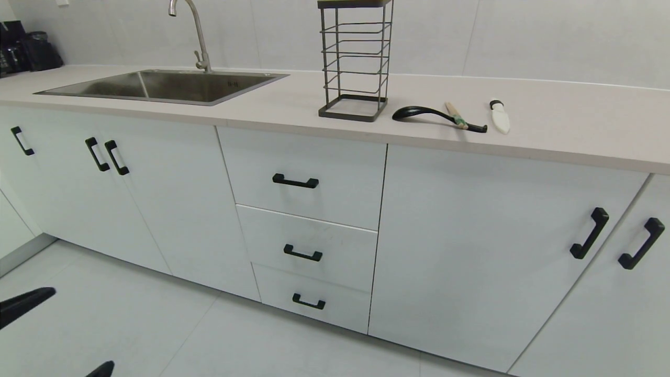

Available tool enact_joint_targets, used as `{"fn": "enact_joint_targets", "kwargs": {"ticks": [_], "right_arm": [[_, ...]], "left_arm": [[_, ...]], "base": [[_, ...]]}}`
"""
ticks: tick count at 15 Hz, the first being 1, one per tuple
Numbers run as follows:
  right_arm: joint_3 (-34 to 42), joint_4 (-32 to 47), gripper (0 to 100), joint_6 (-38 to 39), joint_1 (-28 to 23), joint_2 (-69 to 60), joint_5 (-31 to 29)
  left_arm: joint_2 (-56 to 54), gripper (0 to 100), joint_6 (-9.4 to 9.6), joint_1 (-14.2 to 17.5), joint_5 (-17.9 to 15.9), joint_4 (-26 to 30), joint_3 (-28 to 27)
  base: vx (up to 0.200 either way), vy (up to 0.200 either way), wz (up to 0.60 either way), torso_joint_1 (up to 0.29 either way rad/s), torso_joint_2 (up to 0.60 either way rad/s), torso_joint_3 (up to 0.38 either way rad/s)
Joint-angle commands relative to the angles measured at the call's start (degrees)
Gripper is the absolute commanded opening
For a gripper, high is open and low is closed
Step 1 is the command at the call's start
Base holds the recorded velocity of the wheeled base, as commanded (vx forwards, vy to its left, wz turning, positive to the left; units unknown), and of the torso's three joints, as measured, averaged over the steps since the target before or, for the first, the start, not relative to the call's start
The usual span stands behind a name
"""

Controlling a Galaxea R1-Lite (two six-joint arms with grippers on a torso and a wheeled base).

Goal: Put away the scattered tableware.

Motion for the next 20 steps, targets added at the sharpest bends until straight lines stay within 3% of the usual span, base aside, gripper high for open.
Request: {"fn": "enact_joint_targets", "kwargs": {"ticks": [1, 3, 4, 5, 6, 7, 8, 11, 13, 14, 18, 20], "right_arm": [[0.0, 0.0, 0, 0.0, 0.0, 0.1, 0.0], [0.0, 0.0, 0, 0.0, 0.0, 0.1, 0.0], [0.0, 0.0, 0, 0.0, 0.0, 0.1, 0.0], [0.0, 0.0, 0, 0.0, 0.0, 0.1, 0.0], [0.0, 0.0, 0, 0.0, 0.0, 0.1, 0.0], [0.0, 0.0, 0, 0.0, 0.0, 0.1, 0.0], [0.0, 0.0, 0, 0.0, 0.0, 0.1, 0.0], [0.0, 0.0, 0, 0.0, 0.0, 0.1, 0.0], [0.0, 0.0, 0, 0.0, 0.0, 0.1, 0.0], [0.0, 0.0, 0, 0.0, 0.0, 0.1, 0.0], [0.0, 0.0, 0, 0.0, 0.0, 0.1, 0.0], [0.0, 0.0, 0, 0.0, 0.0, 0.1, 0.0]], "left_arm": [[7.6, 100, 0.67, -3.5, -0.4, 0.1, 0.3], [9.0, 100, 1.55, -4.4, -0.4, 0.2, 1.7], [13.9, 100, 8.14, -4.7, -0.3, 0.4, 1.8], [15.1, 100, 9.9, -4.9, -0.4, 0.4, 1.7], [19.1, 100, 15.96, -6.5, -0.6, 0.4, 1.8], [22.1, 100, 18.95, -8.5, -0.6, 0.4, 1.9], [26.9, 100, 23.35, -11.5, -0.3, 0.4, 2.0], [38.2, 100, 34.07, -12.5, 0.9, -0.2, 0.8], [44.1, 100, 38.37, -12.6, 1.1, -0.2, -2.1], [45.0, 100, 39.08, -12.6, 1.1, -0.2, -2.7], [53.0, 100, 54.02, -8.9, 8.7, -1.9, -4.6], [58.6, 100, 55.43, -9.4, 9.2, -3.8, -8.6]], "base": [[0.0, 0.0, 0.0, 0.0, 0.0, 0.0], [0.0, 0.0, 0.0, 0.0, 0.0, 0.0], [0.0, 0.0, 0.0, 0.0, 0.0, 0.0], [0.0, 0.0, 0.0, 0.0, 0.0, 0.0], [0.0, 0.0, 0.0, 0.0, 0.0, 0.0], [0.0, 0.0, 0.0, 0.0, 0.0, 0.0], [0.0, 0.0, 0.0, 0.0, 0.0, 0.0], [0.0, 0.0, 0.0, 0.0, 0.0, 0.0], [0.0, 0.0, 0.0, 0.0, 0.0, 0.0], [0.0, 0.0, 0.0, 0.0, 0.0, 0.0], [0.0, 0.0, 0.0, 0.0, 0.0, 0.0], [0.0, 0.0, 0.0, 0.0, 0.0, 0.0]]}}
